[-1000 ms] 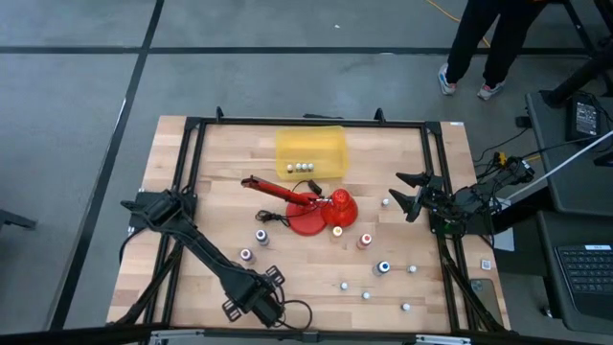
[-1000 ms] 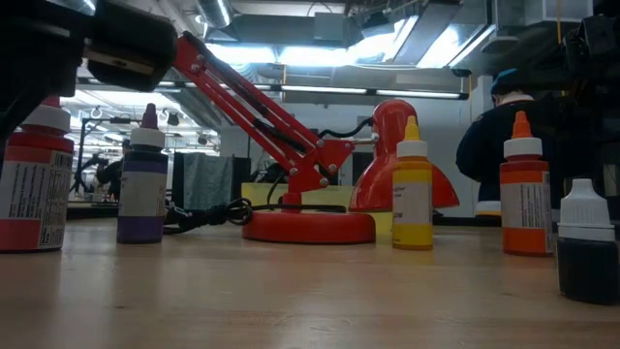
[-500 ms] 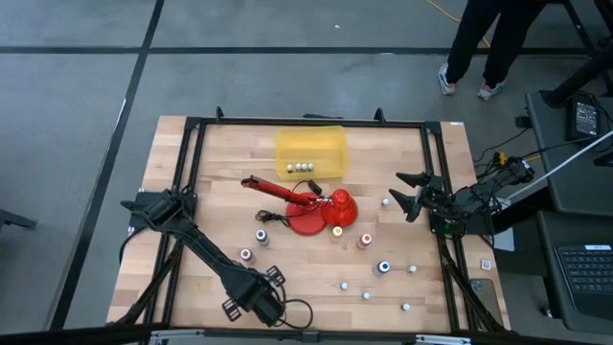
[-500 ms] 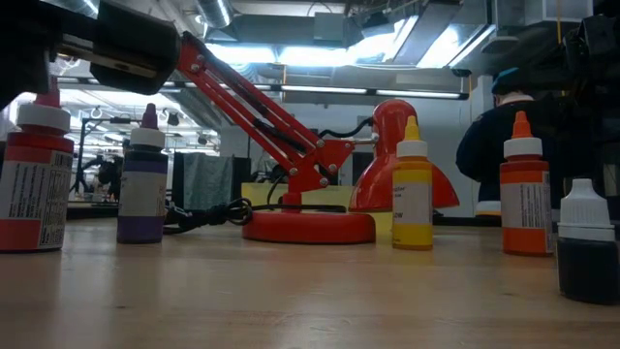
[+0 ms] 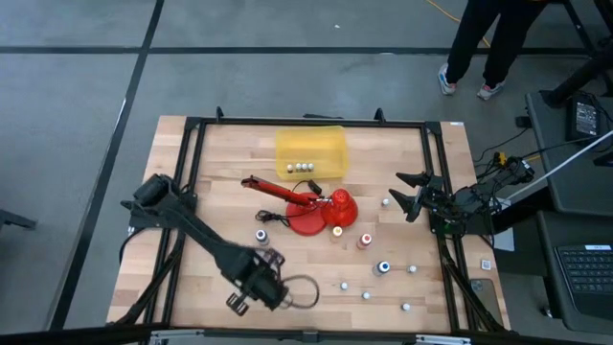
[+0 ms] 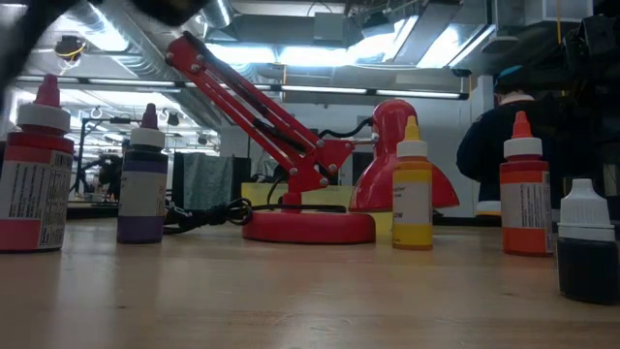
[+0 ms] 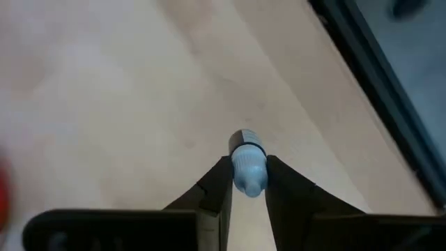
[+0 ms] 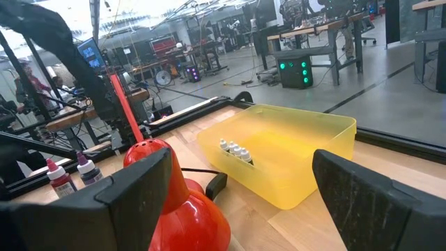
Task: Pick & Place food coloring
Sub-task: Put the black food coloring bottle into the yellow bin
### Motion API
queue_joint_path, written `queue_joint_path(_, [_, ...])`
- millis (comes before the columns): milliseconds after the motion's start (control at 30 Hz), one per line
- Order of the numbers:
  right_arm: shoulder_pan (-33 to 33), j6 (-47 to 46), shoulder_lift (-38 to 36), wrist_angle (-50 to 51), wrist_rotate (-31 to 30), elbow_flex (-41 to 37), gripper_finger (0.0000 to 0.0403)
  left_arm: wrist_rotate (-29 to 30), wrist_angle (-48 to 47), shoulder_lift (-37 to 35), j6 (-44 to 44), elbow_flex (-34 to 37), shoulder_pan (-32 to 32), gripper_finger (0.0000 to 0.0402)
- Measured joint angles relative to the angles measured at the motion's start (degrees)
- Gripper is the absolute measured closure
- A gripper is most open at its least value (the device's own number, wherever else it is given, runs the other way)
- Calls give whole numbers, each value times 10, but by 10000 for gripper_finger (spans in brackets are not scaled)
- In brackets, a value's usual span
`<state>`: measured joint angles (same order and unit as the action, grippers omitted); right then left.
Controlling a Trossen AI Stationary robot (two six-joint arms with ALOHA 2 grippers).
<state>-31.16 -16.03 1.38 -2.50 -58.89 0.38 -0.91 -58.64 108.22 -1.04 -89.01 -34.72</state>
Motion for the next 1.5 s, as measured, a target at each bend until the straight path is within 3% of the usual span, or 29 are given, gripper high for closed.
queue_joint_path(300, [0, 0, 0, 0, 0, 0, 56, 40, -151, -23, -100, -159, 121, 337])
queue_joint_path(667, [0, 0, 0, 0, 0, 0, 56, 41, -182, -19, -102, -281, 353, 338])
queue_joint_path(967, [0, 0, 0, 0, 0, 0, 56, 43, -160, 49, -49, -315, 502, 338])
queue_joint_path(1500, [0, 0, 0, 0, 0, 0, 56, 71, -225, 177, -37, -330, 614, 338])
